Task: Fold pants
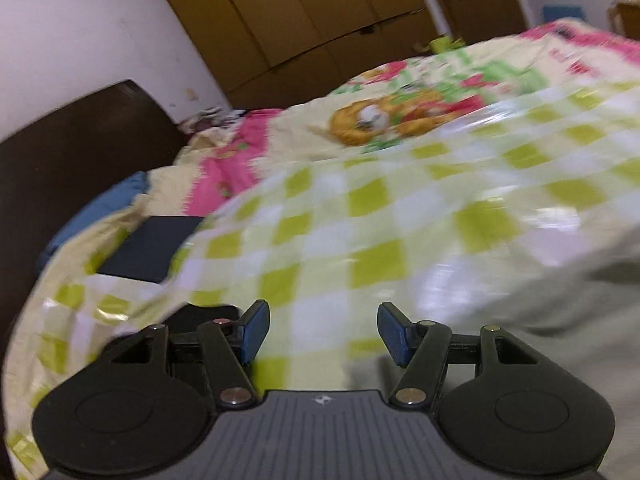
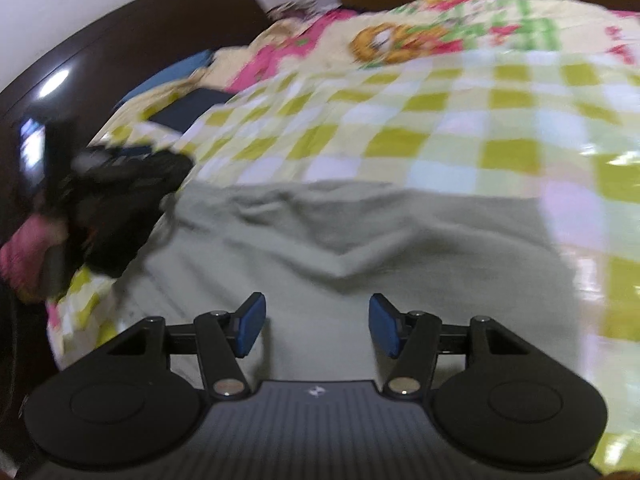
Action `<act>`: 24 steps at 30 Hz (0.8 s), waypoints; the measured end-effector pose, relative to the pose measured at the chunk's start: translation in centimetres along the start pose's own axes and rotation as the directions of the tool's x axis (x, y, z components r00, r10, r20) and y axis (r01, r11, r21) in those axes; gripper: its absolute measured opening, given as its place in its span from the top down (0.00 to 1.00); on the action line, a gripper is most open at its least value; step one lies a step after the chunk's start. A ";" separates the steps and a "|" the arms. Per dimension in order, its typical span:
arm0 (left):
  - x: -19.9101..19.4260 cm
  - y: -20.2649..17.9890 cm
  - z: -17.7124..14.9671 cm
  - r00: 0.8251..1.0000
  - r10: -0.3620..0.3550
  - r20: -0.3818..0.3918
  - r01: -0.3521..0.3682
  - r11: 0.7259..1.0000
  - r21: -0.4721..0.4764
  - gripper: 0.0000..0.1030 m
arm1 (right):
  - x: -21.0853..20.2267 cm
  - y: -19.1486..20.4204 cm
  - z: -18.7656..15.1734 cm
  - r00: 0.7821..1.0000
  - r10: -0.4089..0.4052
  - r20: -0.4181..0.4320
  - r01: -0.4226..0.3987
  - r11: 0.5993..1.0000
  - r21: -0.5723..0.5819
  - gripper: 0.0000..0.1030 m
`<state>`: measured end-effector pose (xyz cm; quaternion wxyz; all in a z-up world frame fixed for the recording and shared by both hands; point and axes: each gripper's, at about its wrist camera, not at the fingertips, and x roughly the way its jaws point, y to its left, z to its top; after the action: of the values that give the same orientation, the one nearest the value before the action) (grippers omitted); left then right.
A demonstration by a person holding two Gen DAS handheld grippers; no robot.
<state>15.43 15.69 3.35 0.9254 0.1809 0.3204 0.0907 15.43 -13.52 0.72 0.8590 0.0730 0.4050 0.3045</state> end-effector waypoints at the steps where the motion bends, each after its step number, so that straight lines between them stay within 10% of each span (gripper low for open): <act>1: -1.4 -0.7 -0.5 0.999 -0.049 0.010 0.049 0.999 0.001 0.29 | -1.0 -0.8 -0.1 0.999 -0.031 0.026 0.030 0.999 0.022 0.43; 7: -2.4 -6.4 -3.0 0.986 -0.163 -0.046 0.168 0.977 0.134 0.26 | -4.5 -5.5 -1.3 0.969 -0.229 0.090 0.210 0.962 0.176 0.37; 9: -1.2 -6.8 -4.0 0.969 -0.193 -0.154 0.208 0.974 0.094 0.26 | -4.2 -7.5 -1.7 0.980 -0.187 0.061 0.164 0.948 0.273 0.37; 20: -2.5 -8.1 -3.2 0.970 -0.193 -0.150 0.212 0.969 0.129 0.25 | -1.2 -12.2 -3.1 0.982 0.175 0.067 -0.184 0.841 0.508 0.43; 22: -2.7 -9.1 -3.2 0.971 -0.186 -0.152 0.210 0.964 0.162 0.25 | -1.1 -12.0 -3.1 0.985 0.167 0.037 -0.160 0.823 0.545 0.95; 24: -3.0 -9.6 -3.3 0.974 -0.171 -0.150 0.199 0.961 0.193 0.25 | -3.3 -8.9 -2.3 0.989 0.144 0.036 -0.145 0.893 0.426 0.93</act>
<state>11.53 6.93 -1.21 0.8829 0.2387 0.4040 -0.0183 16.26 -22.90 -2.02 0.7978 0.2896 0.4539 0.2714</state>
